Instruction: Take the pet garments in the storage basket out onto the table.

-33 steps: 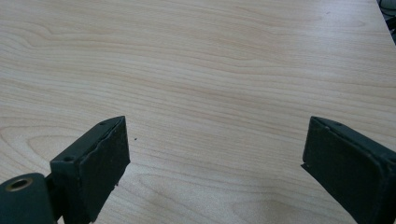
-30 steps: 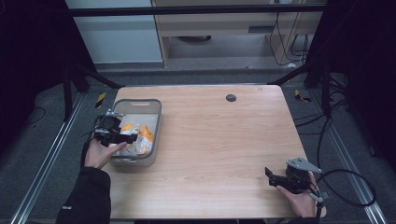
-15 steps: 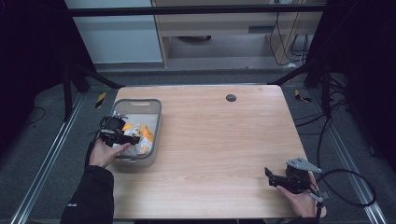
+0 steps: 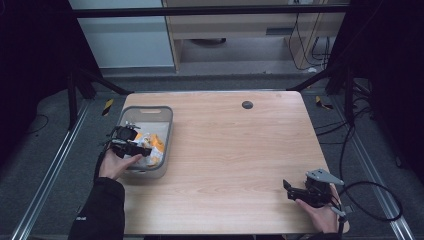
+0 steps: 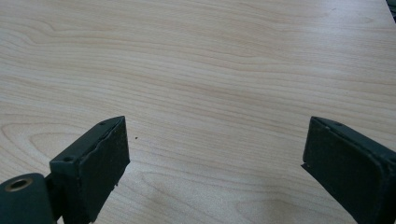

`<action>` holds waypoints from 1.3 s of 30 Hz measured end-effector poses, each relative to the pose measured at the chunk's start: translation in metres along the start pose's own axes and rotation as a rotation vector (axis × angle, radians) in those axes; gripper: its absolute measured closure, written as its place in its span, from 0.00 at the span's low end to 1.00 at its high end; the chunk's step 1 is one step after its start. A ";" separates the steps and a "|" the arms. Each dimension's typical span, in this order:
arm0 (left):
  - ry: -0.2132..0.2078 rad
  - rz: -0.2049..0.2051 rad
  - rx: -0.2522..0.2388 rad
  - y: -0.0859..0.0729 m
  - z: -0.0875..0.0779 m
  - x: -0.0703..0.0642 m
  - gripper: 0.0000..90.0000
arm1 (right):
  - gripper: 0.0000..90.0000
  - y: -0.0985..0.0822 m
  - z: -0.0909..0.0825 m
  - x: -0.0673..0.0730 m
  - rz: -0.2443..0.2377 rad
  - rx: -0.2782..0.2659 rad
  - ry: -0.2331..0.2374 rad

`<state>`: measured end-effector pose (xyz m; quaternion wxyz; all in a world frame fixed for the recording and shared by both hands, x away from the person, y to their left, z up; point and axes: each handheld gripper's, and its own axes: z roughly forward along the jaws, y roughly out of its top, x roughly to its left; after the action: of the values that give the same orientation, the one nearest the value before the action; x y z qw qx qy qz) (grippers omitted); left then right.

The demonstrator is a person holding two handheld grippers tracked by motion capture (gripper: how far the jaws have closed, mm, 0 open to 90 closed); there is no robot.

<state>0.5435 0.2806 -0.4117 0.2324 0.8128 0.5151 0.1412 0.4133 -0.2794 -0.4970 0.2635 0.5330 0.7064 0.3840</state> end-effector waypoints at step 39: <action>-0.016 -0.011 0.052 0.005 -0.003 -0.003 0.83 | 0.08 0.000 0.000 -0.001 0.006 0.000 0.002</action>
<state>0.5449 0.2761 -0.4065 0.2163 0.8169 0.5211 0.1199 0.4138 -0.2804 -0.4968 0.2618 0.5345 0.7051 0.3854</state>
